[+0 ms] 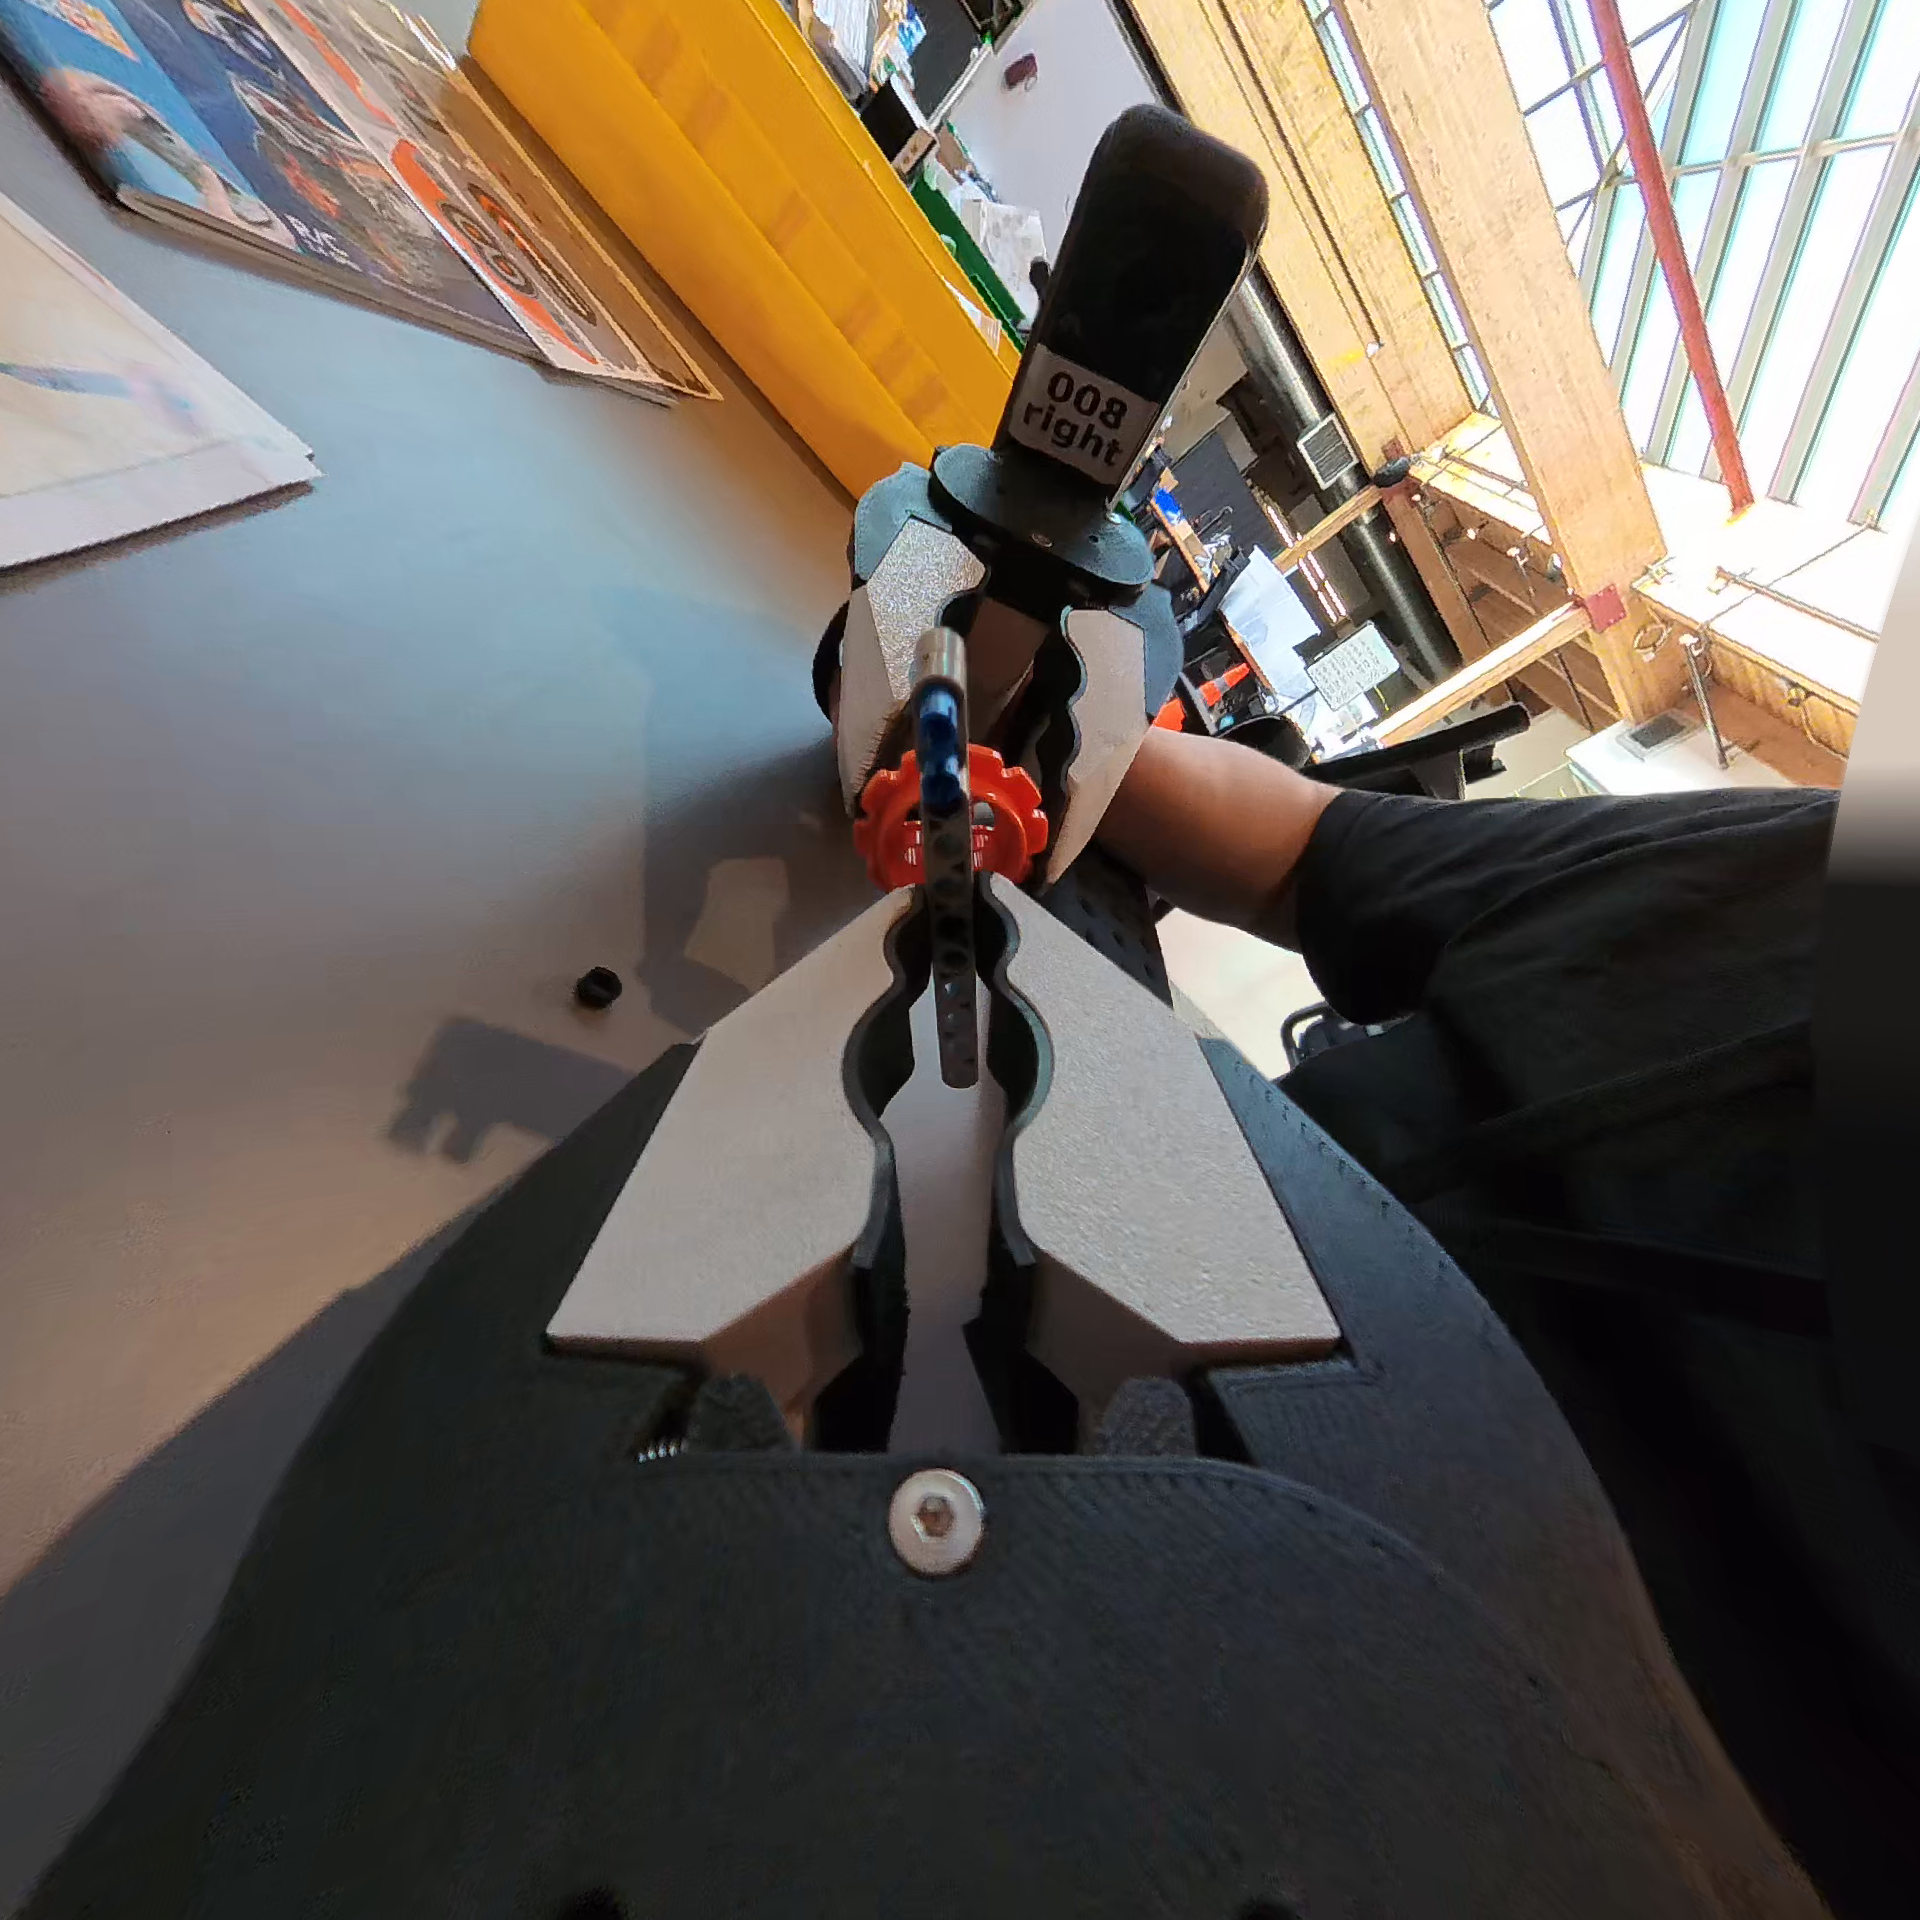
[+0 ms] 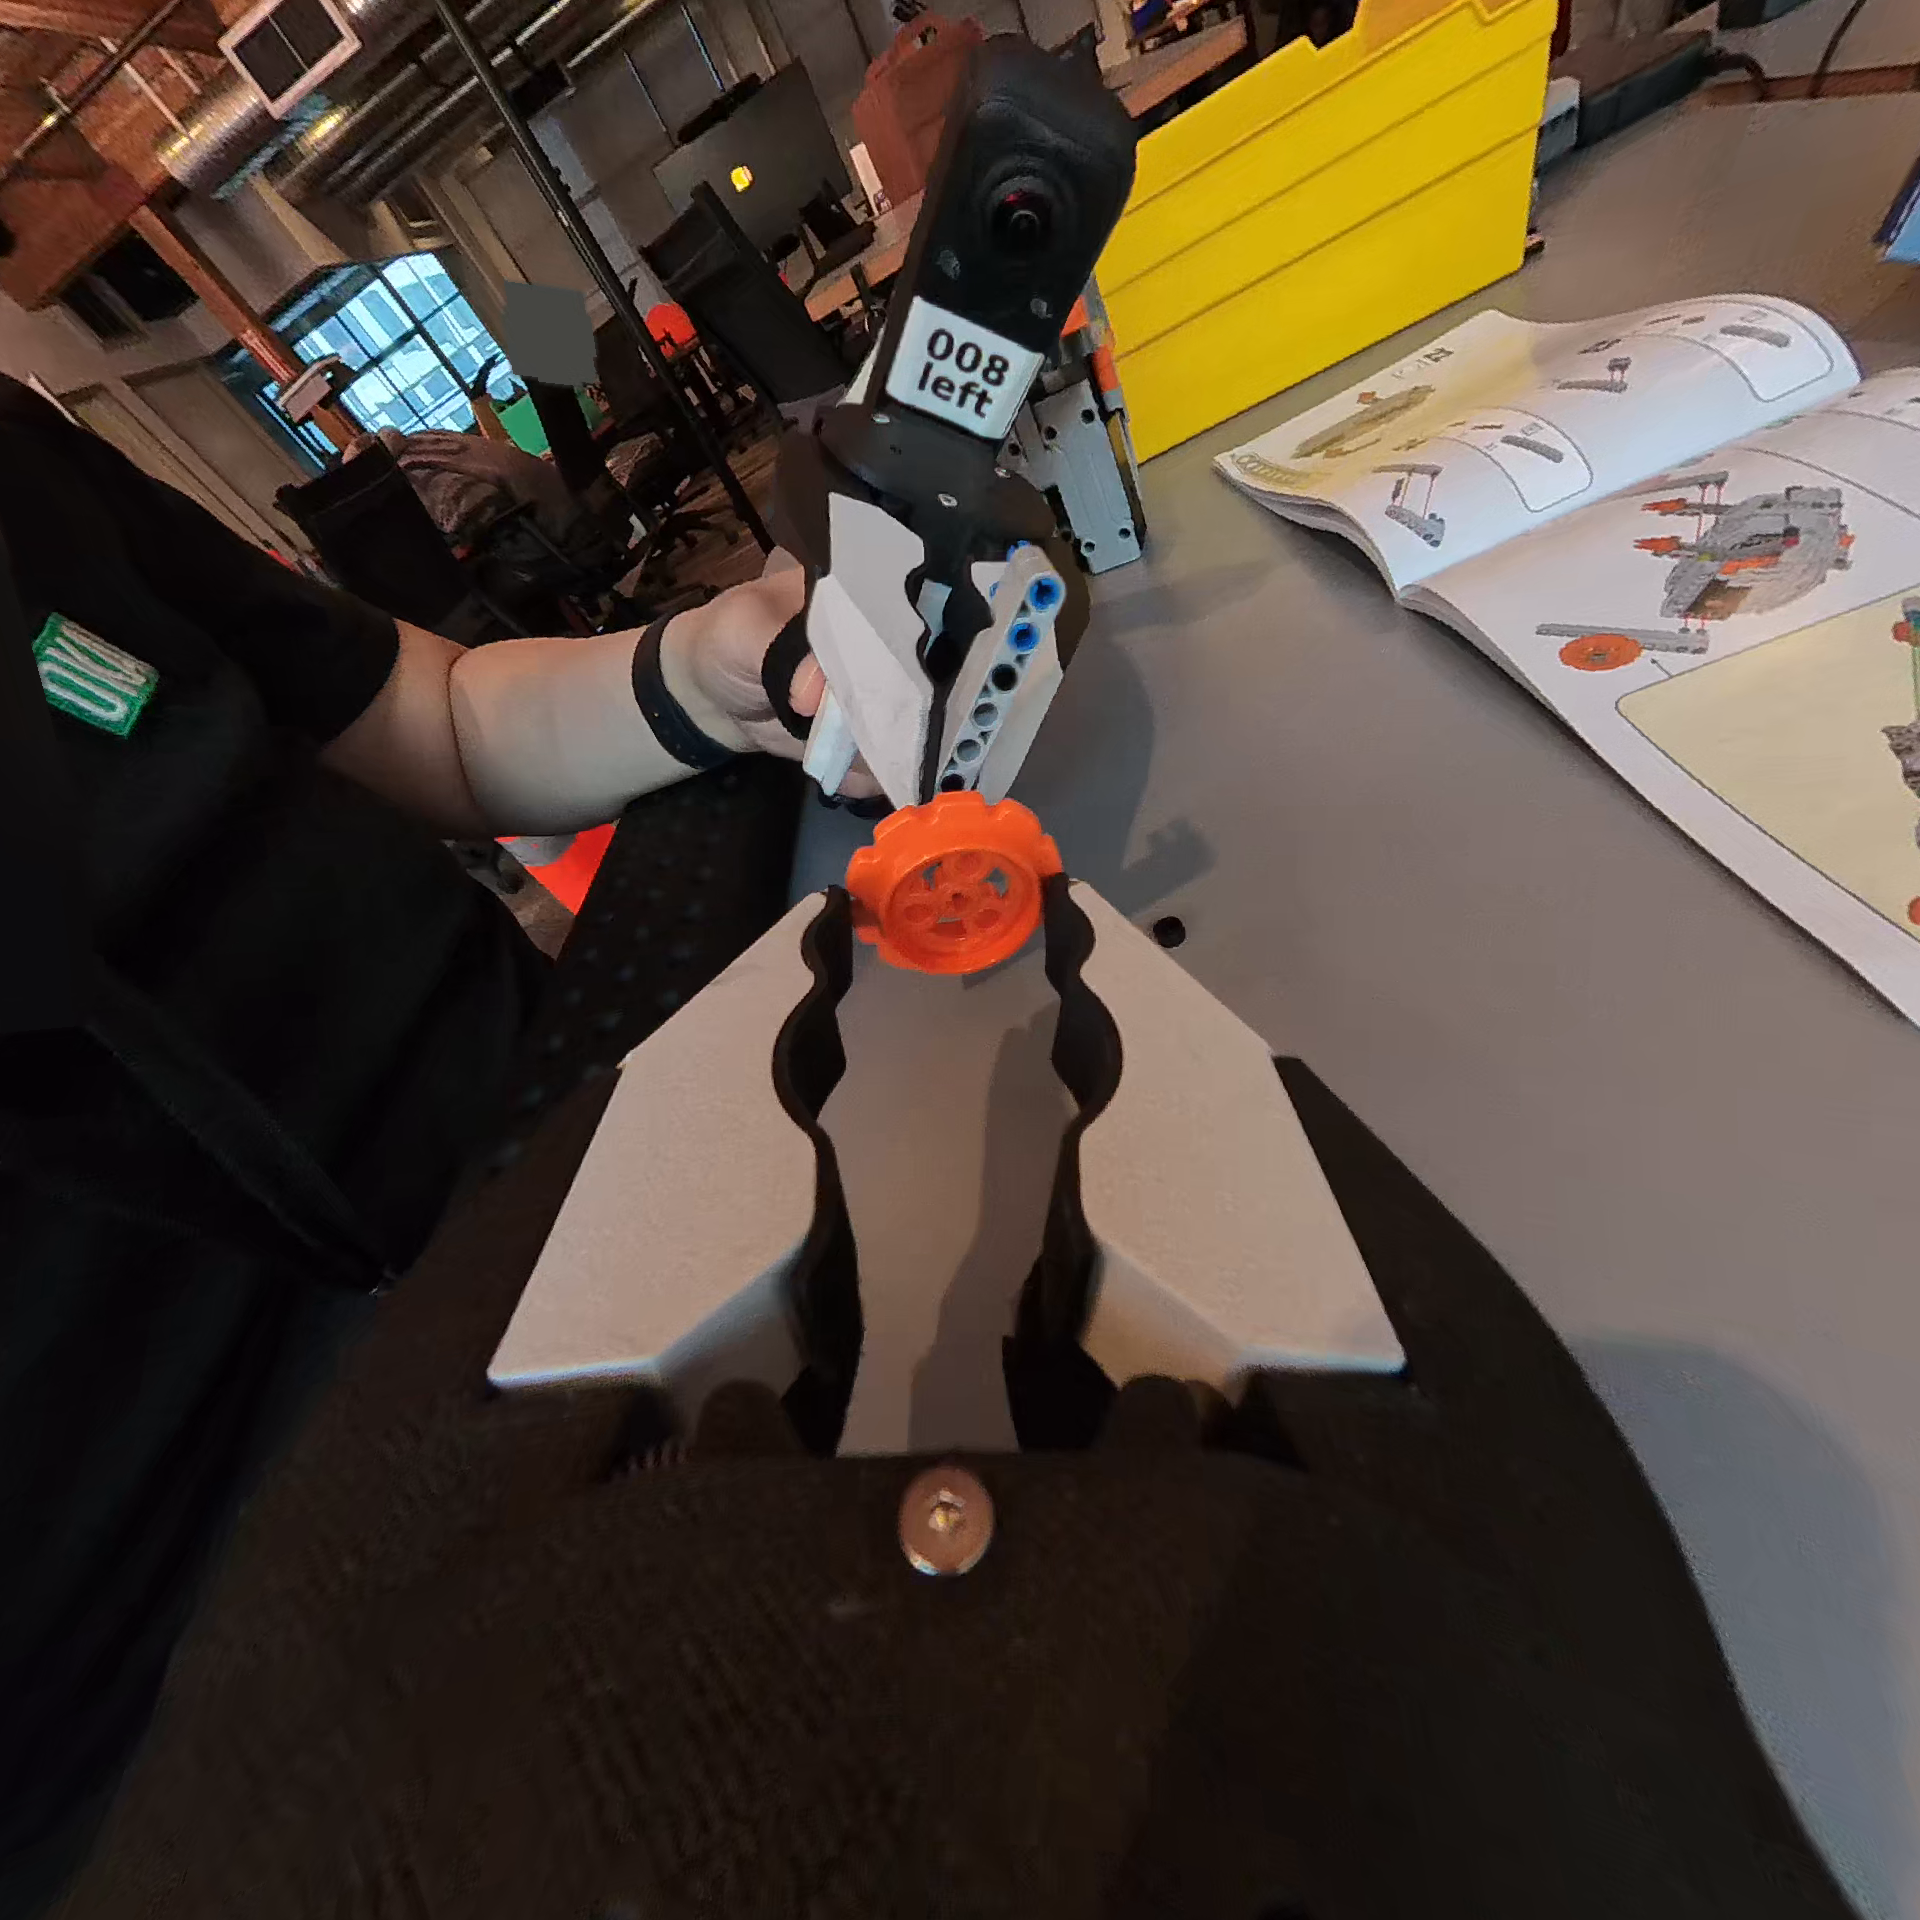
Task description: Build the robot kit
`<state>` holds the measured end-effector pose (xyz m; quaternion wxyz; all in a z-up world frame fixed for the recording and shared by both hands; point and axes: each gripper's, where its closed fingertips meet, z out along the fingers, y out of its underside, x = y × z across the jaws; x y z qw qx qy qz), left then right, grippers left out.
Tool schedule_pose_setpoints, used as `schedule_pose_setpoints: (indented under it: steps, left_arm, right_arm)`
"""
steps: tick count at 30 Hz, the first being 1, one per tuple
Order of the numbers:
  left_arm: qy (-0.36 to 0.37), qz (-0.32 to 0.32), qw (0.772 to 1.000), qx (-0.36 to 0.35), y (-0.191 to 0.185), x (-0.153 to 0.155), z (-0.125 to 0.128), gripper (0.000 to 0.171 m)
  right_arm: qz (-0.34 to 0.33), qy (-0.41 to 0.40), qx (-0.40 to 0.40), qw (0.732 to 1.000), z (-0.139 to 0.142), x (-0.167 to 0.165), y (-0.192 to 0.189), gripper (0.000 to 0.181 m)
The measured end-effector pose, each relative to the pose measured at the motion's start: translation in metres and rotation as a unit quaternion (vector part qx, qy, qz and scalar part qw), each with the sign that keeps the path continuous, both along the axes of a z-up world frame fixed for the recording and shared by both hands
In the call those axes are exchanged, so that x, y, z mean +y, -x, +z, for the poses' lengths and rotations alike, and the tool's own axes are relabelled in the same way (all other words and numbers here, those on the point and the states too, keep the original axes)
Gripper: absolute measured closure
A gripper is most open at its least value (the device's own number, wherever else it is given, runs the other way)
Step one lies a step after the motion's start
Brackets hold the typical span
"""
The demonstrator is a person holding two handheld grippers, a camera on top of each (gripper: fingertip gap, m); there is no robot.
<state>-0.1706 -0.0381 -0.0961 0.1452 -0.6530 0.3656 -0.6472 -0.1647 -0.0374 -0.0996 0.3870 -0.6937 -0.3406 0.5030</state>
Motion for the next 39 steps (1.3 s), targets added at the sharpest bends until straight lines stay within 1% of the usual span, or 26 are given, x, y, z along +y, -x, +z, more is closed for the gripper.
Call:
schedule_pose_setpoints:
  steps: [4, 7, 10, 17, 32, 34, 36, 37, 38, 39]
  left_arm:
    - [0.02, 0.008, 1.0, -0.003, -0.001, 0.003, -0.003, 0.166]
    - [0.005, 0.016, 1.0, 0.003, -0.002, 0.004, -0.005, 0.166]
    - [0.006, 0.022, 1.0, 0.008, -0.002, 0.005, -0.007, 0.166]
    - [-0.002, 0.027, 0.999, 0.028, -0.001, 0.006, -0.014, 0.166]
    - [-0.019, 0.028, 0.998, 0.048, -0.002, 0.005, -0.02, 0.166]
    - [-0.008, 0.023, 0.999, 0.033, -0.001, 0.006, -0.015, 0.166]
    - [0.013, 0.019, 1.0, 0.005, 0.0, 0.01, -0.004, 0.166]
    - [0.022, 0.02, 0.999, -0.012, 0.001, 0.012, 0.004, 0.166]
    - [0.027, 0.022, 0.999, -0.028, 0.002, 0.014, 0.01, 0.166]
    - [0.031, 0.021, 0.998, -0.041, 0.003, 0.014, 0.015, 0.166]
  right_arm:
    - [-0.01, 0.021, 0.001, 1.0, -0.003, 0.002, -0.001, 0.145]
    - [-0.012, 0.031, -0.004, 0.999, -0.005, 0.003, -0.001, 0.145]
    - [-0.009, 0.047, -0.01, 0.999, -0.009, 0.004, 0.0, 0.145]
    - [-0.015, 0.05, -0.041, 0.998, -0.018, 0.005, 0.002, 0.146]
    - [-0.014, 0.056, -0.067, 0.996, -0.026, 0.004, 0.004, 0.146]
    - [-0.013, 0.056, -0.05, 0.997, -0.022, 0.005, 0.005, 0.145]
    - [-0.016, 0.06, 0.001, 0.998, -0.009, 0.008, 0.005, 0.144]
    - [-0.018, 0.052, 0.029, 0.998, 0.0, 0.011, 0.004, 0.143]
    - [-0.014, 0.037, 0.043, 0.998, 0.007, 0.011, 0.002, 0.143]
    - [-0.011, 0.021, 0.048, 0.999, 0.013, 0.01, 0.0, 0.147]
